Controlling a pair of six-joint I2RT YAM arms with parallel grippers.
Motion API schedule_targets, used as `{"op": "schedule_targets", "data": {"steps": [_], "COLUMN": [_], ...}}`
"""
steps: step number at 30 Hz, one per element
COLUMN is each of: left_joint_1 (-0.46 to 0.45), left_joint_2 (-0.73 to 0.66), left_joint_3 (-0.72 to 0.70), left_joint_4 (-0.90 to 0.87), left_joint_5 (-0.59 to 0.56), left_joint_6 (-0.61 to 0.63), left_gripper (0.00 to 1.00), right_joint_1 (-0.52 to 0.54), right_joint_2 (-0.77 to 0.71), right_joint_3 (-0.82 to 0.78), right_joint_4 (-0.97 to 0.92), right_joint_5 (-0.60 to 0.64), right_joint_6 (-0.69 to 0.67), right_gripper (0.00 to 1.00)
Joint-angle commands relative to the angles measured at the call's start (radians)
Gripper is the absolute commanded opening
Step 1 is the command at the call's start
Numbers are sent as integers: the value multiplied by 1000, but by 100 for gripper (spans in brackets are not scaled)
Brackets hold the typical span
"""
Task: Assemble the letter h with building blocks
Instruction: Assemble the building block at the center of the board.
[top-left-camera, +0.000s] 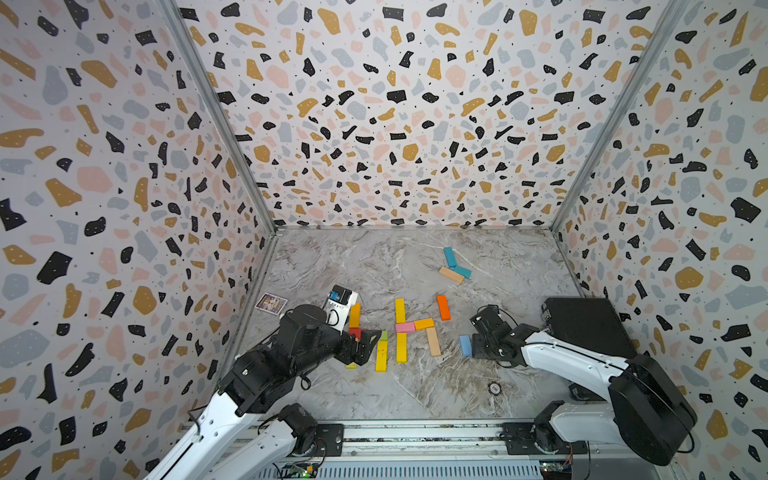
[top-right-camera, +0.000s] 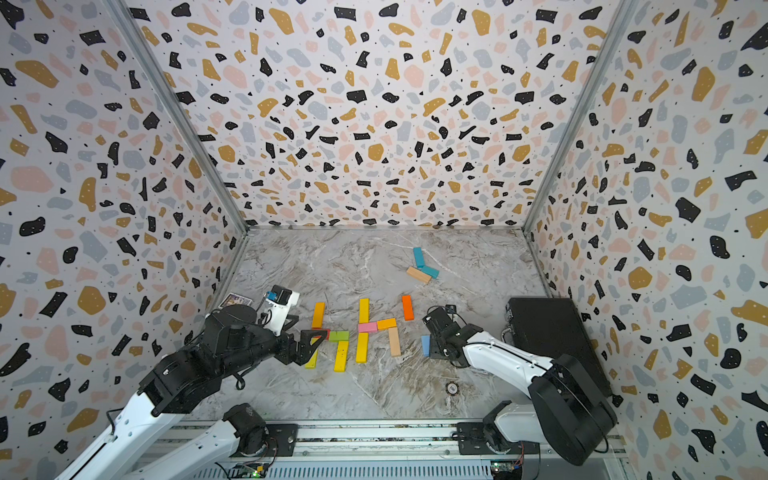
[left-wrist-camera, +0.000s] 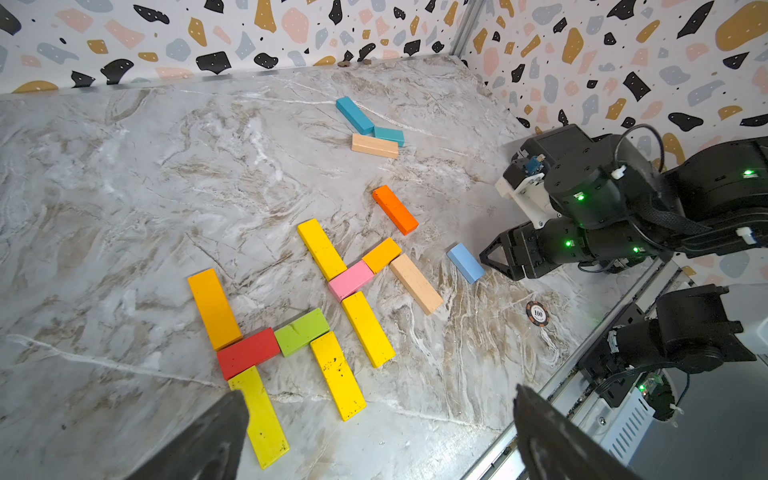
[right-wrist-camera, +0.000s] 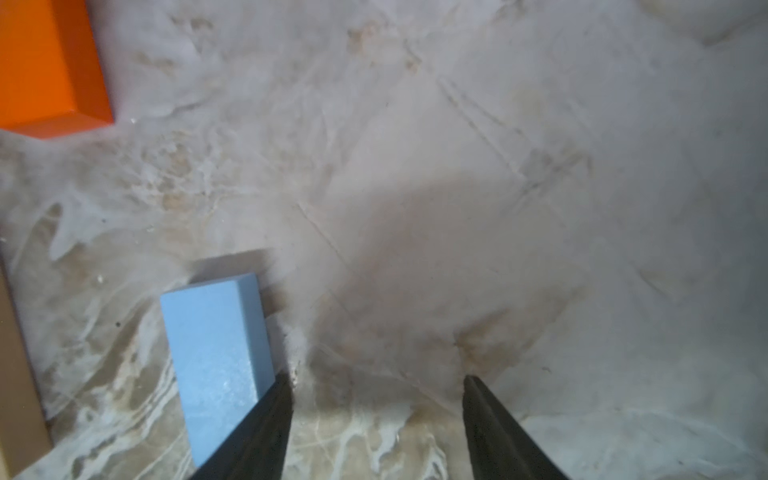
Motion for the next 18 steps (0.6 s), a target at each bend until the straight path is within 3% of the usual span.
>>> {"op": "schedule_targets", "data": {"steps": [1,7,12,18], "left_joint_1": [10,18,22,33], "left_joint_2": [-3,0,4,13], "left_joint_3": [-7,-7,-9,-9], "left_joint_4": [43,46,45,49], "left_joint_5": [6,8,13,32], "left_joint_6": [0,0,-1,-3], "left_gripper": [99,99,99,99], "right_joint_1": [14,70,69,68], "right_joint_2": [18,17,-40,100], "right_joint_3": [20,35,42,175], "right_joint_4": [32,83,84,-43], "right_joint_5": [-83,-136,-162,-218], "right_joint_6": [-41,-67,-184,-322], "right_gripper": [67,69,76,78]}}
